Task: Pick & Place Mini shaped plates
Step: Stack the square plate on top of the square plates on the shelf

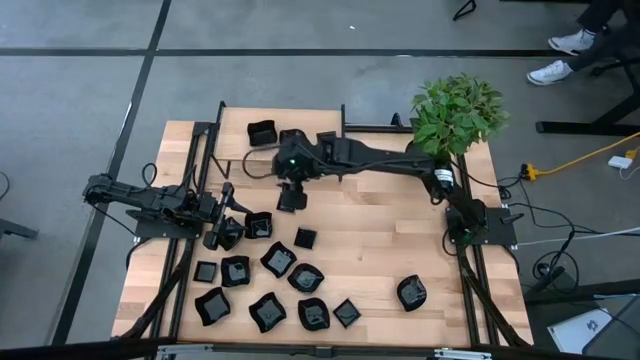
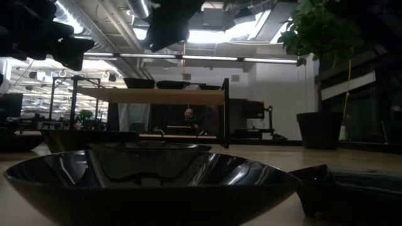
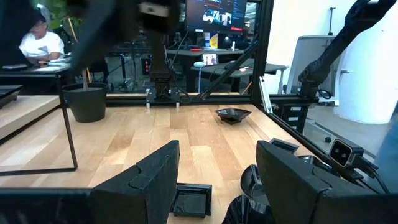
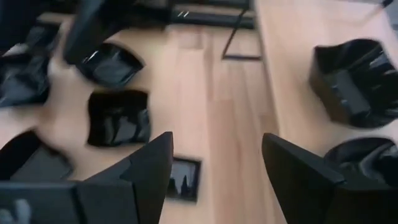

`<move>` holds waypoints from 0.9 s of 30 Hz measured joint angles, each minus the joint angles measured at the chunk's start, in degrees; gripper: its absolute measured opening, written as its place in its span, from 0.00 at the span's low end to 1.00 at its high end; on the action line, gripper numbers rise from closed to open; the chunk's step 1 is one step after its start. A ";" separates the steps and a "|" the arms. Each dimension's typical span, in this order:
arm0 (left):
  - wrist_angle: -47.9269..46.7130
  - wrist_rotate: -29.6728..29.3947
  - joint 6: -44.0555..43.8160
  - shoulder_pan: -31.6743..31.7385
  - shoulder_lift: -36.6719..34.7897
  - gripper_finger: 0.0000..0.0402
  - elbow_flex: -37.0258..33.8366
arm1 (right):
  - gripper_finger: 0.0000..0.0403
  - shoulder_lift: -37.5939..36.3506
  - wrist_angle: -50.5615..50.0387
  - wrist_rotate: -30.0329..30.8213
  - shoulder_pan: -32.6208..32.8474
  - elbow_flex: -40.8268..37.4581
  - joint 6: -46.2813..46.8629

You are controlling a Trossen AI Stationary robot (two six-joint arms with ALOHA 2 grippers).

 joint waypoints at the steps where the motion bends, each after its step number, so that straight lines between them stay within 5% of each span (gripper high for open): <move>1: 0.00 -0.01 0.01 0.01 0.00 0.52 0.00 | 0.61 -0.33 -1.05 0.03 0.53 0.00 -0.35; 27: 0.00 -0.07 0.00 0.02 0.00 0.52 -0.02 | 0.61 -1.77 -16.12 -0.01 13.85 -1.26 -6.85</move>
